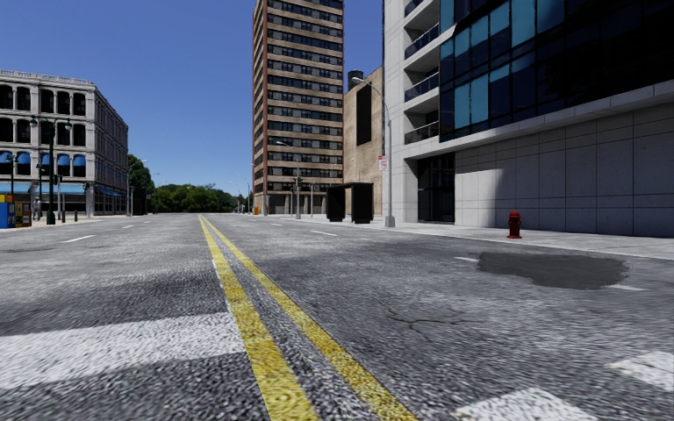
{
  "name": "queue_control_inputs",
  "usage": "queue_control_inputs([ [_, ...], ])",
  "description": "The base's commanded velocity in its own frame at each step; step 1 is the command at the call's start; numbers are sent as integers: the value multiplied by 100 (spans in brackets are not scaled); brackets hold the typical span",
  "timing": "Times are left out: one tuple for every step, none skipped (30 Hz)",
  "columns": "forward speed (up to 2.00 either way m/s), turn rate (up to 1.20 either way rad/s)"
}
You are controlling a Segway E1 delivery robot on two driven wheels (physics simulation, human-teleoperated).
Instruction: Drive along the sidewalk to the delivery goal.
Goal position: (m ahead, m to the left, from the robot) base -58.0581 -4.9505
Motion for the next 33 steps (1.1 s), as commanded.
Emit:
queue_control_inputs([
  [0, 0],
  [0, 0],
  [0, 0],
  [0, 0],
  [0, 0],
  [0, 0],
  [0, 0],
  [0, 0],
  [0, 0],
  [0, 0],
  [0, 0],
  [0, 0],
  [0, 0],
  [0, 0],
  [0, 0],
  [0, 0],
  [0, 0],
  [0, 0],
  [0, 0],
  [0, 0],
  [0, 0],
  [0, 0],
  [0, 0],
  [0, 0],
  [0, 0],
  [0, 0],
  [0, 0],
  [0, 0],
  [0, 0],
  [0, 0],
  [-7, 0],
  [-18, 13],
  [-18, 13],
])
